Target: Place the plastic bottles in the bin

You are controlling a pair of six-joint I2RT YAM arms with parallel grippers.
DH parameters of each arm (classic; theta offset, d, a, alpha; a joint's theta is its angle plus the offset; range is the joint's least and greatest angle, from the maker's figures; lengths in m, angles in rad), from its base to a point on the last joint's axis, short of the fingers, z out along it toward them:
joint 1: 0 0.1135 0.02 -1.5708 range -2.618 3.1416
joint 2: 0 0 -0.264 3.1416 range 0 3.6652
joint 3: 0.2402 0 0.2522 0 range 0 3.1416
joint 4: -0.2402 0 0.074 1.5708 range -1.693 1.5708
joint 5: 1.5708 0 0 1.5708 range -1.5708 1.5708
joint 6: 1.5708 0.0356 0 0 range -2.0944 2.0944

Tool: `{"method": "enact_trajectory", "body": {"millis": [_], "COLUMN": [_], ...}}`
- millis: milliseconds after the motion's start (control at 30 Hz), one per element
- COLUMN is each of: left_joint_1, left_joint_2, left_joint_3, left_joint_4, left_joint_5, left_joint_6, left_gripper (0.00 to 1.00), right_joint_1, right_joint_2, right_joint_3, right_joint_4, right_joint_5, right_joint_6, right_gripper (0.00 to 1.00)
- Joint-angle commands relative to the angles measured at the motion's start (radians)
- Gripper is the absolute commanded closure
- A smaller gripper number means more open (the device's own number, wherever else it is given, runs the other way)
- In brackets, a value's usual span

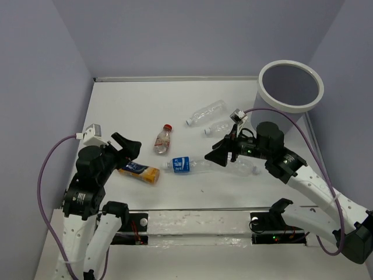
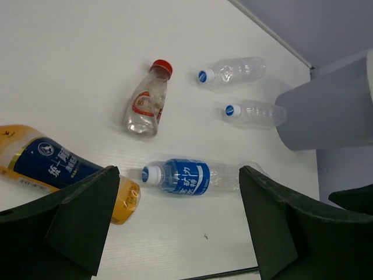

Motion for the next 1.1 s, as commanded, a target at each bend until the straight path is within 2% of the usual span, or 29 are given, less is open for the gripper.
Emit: {"method": "enact_trajectory", "body": {"millis": [0,200,400,600,767,1000,1067], "left_joint_1": [-0.002,-0.003,-0.003,-0.003,-0.002,-0.003,-0.002], "left_joint_2": [0.075,0.156,0.181,0.267,0.356,0.484,0.540], "left_joint_3": [0.010,0.007,-0.062,-0.159,-0.173,-0.225,-0.260], "left_joint_4": [-0.130,-0.268,-0.255,-0.173,-0.127,0.028,0.090], "left_joint_5": [-0.105,-0.292,-0.361,-0.409,-0.441,-0.447,-0.440], "left_joint_6": [-0.043,-0.176,-0.313,-0.359,-0.385,-0.415,-0.426], "left_gripper": [0.07,0.05,0.01,0.01,0.01,0.01,0.05], "right_joint_1": [0.011,0.011,0.011,0.020,0.030,0.030,0.039], "right_joint_2": [-0.036,-0.057,-0.080,-0.077,-0.051,-0.008,0.004], "right_joint_3": [-0.021,-0.071,-0.107,-0.133,-0.148,-0.145,-0.131], "right_joint_4": [-0.005,0.005,0.028,0.068,0.090,0.130,0.131], "right_joint_5": [0.024,0.016,-0.005,-0.025,-0.020,-0.023,-0.008], "right_joint_6": [-0.047,-0.053,-0.042,-0.026,-0.030,-0.029,-0.024], "right_gripper": [0.19,0.18,0.18,0.18,0.18,0.18,0.18]}}
